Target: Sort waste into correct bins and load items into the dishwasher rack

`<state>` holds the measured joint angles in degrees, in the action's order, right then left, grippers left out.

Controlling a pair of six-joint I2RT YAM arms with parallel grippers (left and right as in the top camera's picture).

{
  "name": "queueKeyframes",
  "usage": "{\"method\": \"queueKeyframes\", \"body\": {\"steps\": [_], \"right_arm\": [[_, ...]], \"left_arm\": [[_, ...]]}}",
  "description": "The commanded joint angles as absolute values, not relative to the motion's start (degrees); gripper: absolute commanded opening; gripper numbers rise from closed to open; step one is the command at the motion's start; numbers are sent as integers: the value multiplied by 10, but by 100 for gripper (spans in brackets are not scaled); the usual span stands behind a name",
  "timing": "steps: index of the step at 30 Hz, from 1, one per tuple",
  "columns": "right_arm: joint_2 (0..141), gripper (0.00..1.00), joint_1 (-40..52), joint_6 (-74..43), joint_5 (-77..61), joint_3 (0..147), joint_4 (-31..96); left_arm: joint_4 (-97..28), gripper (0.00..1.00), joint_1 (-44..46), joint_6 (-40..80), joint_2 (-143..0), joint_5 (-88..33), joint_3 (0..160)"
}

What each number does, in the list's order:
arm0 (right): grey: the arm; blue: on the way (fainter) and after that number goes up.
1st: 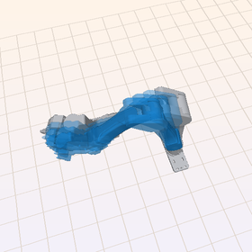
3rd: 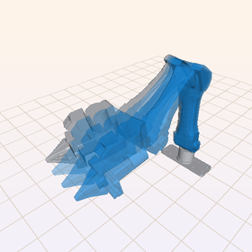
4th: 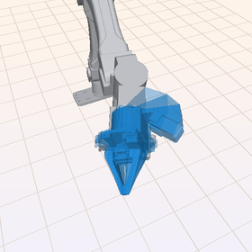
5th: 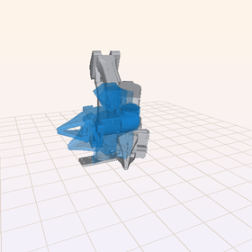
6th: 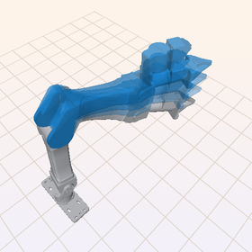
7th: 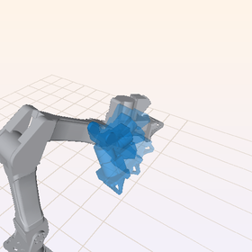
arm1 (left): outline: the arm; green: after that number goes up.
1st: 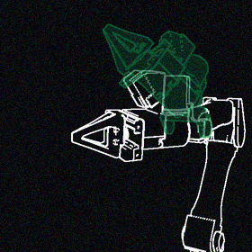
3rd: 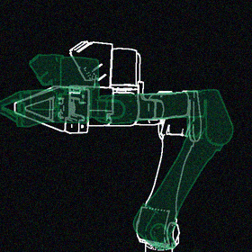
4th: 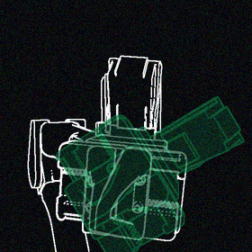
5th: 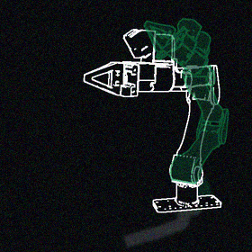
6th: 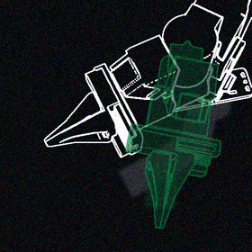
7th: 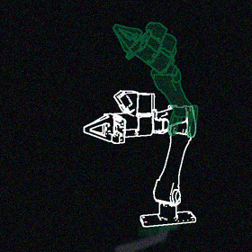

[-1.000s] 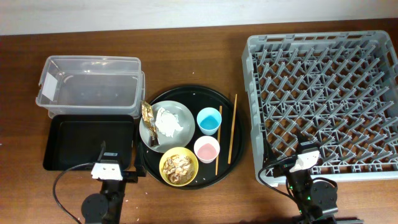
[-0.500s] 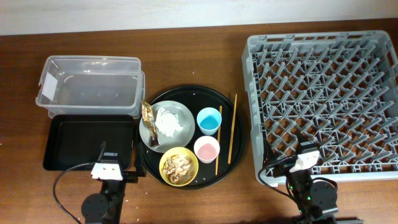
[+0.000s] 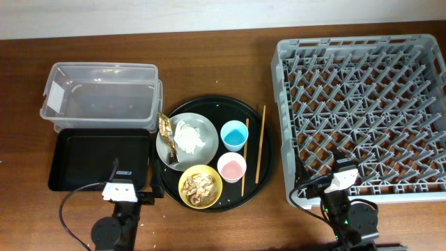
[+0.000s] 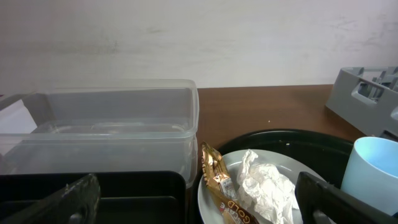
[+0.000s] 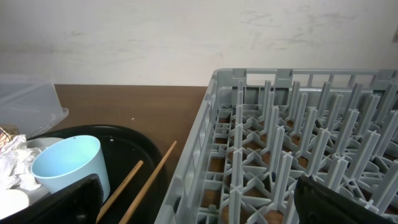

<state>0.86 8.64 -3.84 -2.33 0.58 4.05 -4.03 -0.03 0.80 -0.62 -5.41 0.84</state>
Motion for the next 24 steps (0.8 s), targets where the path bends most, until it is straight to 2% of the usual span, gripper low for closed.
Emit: {"method": "queueKeyframes", "body": {"steps": [1,9,13,15,20,23,24], "right_arm": [[5,98,82,-34,-28,3,43],[5,98,82,-34,-36,3,41],[5,98,82,-50,-108,6,-12],[8,99,82,-86,-124,46,-20],[98,98,82,-86,-148,222,175],[274,98,82,-86,-148,439,377],[308,98,82,-86,-148,477,408]], "left_arm": [[-41,99,-2,-3,-4,-58,5],[-37,99,-2,-1,-4,-113,5],[-12,99,-2,27,-4,-191,8],[7,99,-2,84,-4,-191,38],[-134,99,-2,83,-91,-177,192],[-279,100,-2,82,-271,-172,364],[-319,99,-2,74,-319,-172,410]]}}
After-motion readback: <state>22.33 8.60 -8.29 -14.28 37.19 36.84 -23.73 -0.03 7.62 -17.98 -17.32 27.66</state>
